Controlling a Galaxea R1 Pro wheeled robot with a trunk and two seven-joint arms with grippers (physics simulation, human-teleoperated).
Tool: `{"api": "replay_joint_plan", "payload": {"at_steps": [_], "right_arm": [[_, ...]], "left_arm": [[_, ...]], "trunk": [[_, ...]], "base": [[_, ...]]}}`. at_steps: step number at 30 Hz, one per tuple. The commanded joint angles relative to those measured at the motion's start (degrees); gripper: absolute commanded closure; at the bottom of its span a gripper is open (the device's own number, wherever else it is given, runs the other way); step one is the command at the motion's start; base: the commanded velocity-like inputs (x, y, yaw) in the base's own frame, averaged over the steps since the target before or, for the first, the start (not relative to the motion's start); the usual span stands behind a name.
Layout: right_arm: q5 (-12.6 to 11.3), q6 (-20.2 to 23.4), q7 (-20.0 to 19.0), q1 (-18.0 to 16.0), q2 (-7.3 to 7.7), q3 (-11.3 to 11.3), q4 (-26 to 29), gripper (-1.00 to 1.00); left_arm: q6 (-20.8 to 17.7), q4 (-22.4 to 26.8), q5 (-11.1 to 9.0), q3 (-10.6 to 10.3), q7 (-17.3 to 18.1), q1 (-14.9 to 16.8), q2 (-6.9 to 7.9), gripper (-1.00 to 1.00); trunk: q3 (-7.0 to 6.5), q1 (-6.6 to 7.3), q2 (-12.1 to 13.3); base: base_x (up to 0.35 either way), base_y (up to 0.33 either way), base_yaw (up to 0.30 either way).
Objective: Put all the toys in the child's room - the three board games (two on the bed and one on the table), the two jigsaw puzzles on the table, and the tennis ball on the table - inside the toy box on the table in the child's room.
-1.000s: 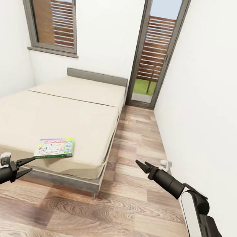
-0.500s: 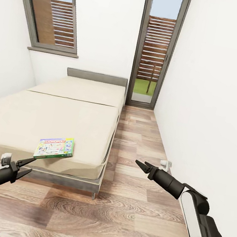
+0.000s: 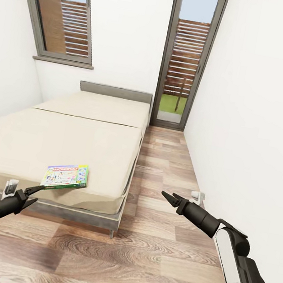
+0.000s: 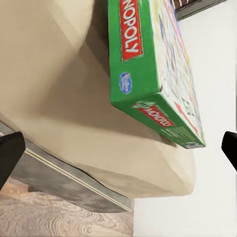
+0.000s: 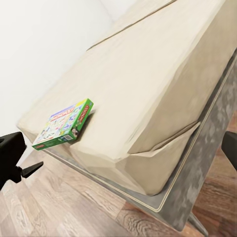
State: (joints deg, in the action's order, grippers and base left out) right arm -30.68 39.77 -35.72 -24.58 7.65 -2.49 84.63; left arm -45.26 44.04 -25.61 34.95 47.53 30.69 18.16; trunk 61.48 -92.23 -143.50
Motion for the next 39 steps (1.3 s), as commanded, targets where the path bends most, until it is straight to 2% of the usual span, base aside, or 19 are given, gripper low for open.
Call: {"api": "replay_joint_plan", "payload": {"at_steps": [1, 9, 19, 39], "right_arm": [[-0.2, 0.4, -0.1, 0.0, 0.00, -0.1, 0.0, -1.00], [-0.1, 0.3, -0.1, 0.0, 0.00, -0.1, 0.0, -1.00], [0.0, 0.3, 0.0, 0.0, 0.00, -0.1, 0.0, -1.00], [-0.3, 0.3, -0.1, 0.0, 0.08, -0.1, 0.0, -1.00]], "left_arm": [[-0.2, 0.0, -0.2, 0.1, 0.1, 0.1, -0.02, -1.00], [0.0, 0.0, -0.7, 0.0, -0.2, 0.2, -0.21, -1.00], [0.1, 0.0, -0.7, 0.0, -0.2, 0.3, -1.65, -1.00], [0.3, 0.0, -0.7, -0.1, 0.0, 0.3, -1.82, -1.00]], "trunk": [[0.05, 0.01, 0.0], [0.05, 0.01, 0.0], [0.05, 0.01, 0.0], [0.05, 0.01, 0.0]], "base": [[0.000, 0.000, 0.000], [0.000, 0.000, 0.000], [0.000, 0.000, 0.000], [0.008, -0.039, 0.000]]}}
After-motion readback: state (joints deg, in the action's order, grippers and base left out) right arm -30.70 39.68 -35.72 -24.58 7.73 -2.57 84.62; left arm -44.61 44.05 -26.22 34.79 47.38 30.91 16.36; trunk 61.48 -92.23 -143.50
